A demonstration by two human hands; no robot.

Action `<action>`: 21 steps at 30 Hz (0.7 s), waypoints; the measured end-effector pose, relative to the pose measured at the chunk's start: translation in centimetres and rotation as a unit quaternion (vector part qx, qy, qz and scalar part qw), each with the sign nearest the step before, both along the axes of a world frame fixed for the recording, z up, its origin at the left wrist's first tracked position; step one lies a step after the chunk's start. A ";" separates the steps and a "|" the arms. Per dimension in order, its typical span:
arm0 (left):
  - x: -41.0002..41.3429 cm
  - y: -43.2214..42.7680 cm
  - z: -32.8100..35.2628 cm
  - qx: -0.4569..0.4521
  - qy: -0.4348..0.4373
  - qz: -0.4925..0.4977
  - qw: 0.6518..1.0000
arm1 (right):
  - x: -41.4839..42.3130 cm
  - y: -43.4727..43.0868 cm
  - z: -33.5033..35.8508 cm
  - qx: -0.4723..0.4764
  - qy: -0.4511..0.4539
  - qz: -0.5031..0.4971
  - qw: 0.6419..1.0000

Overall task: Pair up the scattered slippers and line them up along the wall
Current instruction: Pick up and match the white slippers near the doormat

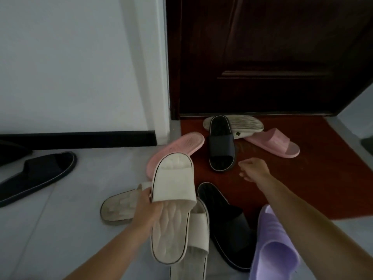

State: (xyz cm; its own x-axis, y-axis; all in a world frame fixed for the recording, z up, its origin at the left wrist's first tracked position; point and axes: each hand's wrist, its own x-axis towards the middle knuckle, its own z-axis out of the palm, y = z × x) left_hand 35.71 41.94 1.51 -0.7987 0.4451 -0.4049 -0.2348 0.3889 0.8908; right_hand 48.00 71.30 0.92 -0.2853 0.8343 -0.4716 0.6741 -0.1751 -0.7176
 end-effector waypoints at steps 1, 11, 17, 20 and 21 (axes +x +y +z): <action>0.1 0.4 -0.1 -0.009 0.007 -0.002 1.000 | -0.4 1.1 -0.3 -0.011 0.018 -0.037 0.999; -1.3 6.1 0.4 -0.034 0.036 0.011 0.999 | -7.3 10.9 -4.9 -0.052 0.121 -0.141 0.981; -2.6 8.4 0.0 -0.057 0.036 0.036 0.997 | -9.1 14.9 -6.6 -0.113 0.216 -0.215 0.946; -2.8 8.9 0.1 -0.055 0.048 0.009 0.997 | -8.3 15.6 -7.4 -0.110 0.211 -0.205 0.949; -2.9 8.8 0.3 -0.052 0.051 0.009 0.997 | -8.0 15.8 -7.3 -0.066 0.180 -0.190 0.963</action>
